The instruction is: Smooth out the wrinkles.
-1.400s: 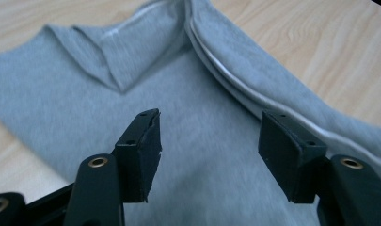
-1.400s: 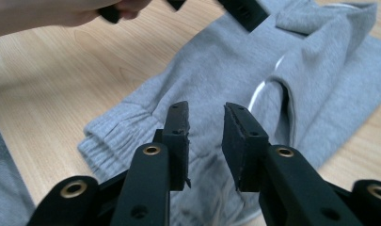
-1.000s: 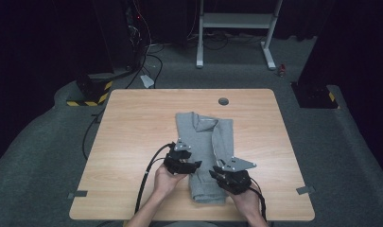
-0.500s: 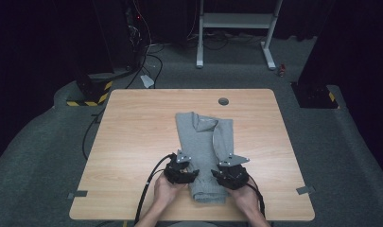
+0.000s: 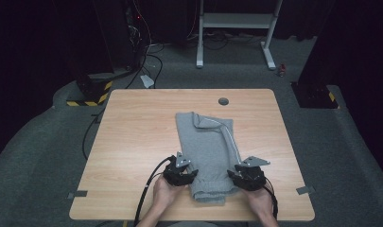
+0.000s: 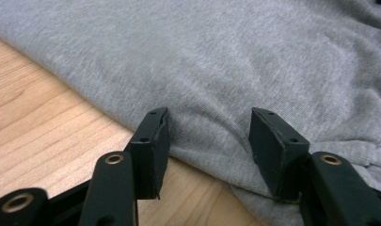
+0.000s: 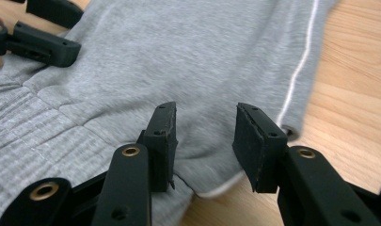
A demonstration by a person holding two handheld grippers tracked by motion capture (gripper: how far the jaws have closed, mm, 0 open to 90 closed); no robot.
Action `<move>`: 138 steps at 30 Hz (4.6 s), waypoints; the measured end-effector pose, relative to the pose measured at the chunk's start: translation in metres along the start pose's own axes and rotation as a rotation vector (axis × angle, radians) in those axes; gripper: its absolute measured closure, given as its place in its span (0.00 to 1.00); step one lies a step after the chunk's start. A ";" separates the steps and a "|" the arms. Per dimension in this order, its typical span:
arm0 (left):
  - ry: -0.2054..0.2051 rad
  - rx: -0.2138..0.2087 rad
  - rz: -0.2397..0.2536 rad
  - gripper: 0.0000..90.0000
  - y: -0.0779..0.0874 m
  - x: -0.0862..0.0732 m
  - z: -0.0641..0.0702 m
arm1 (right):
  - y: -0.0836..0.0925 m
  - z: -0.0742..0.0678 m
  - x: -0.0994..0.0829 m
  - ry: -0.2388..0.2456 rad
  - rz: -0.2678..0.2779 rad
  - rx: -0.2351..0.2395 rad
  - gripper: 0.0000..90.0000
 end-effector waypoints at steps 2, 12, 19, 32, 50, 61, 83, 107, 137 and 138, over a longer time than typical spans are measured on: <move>-0.005 -0.005 -0.003 0.54 0.000 0.000 0.000 | 0.001 0.001 -0.001 -0.014 -0.003 0.005 0.65; -0.018 -0.001 0.007 0.54 0.000 0.000 -0.001 | 0.000 0.011 -0.010 -0.028 0.005 -0.018 0.64; -0.030 -0.001 0.012 0.55 0.002 -0.003 -0.005 | -0.006 0.016 -0.021 -0.028 -0.045 -0.044 0.64; -0.014 -0.043 -0.042 0.56 0.024 -0.020 -0.002 | 0.004 -0.002 -0.031 0.043 -0.060 0.012 0.62; 0.054 0.098 -0.048 0.46 -0.014 0.020 -0.054 | -0.050 0.038 0.030 0.009 -0.049 -0.111 0.93; 0.039 0.090 -0.068 0.49 -0.011 0.016 -0.052 | -0.038 0.051 0.023 -0.017 -0.054 -0.127 0.83; 0.022 0.036 -0.018 0.48 -0.007 0.012 -0.046 | -0.040 0.017 0.026 0.133 -0.066 0.015 0.83; 0.092 0.125 0.051 0.45 -0.022 0.020 -0.088 | -0.117 0.029 0.106 0.064 -0.069 -0.005 0.91; 0.092 0.131 0.052 0.44 -0.022 0.020 -0.088 | -0.077 0.094 0.095 -0.116 0.041 -0.191 0.86; 0.091 0.132 0.051 0.44 -0.022 0.020 -0.088 | -0.072 0.079 0.093 -0.093 0.048 -0.128 0.79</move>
Point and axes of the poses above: each handheld gripper's, and its own axes: y roughly backward along the jaws, x roughly out of its top, z roughly to its right, the point moved 8 cm from there along -y, roughly forward along the jaws
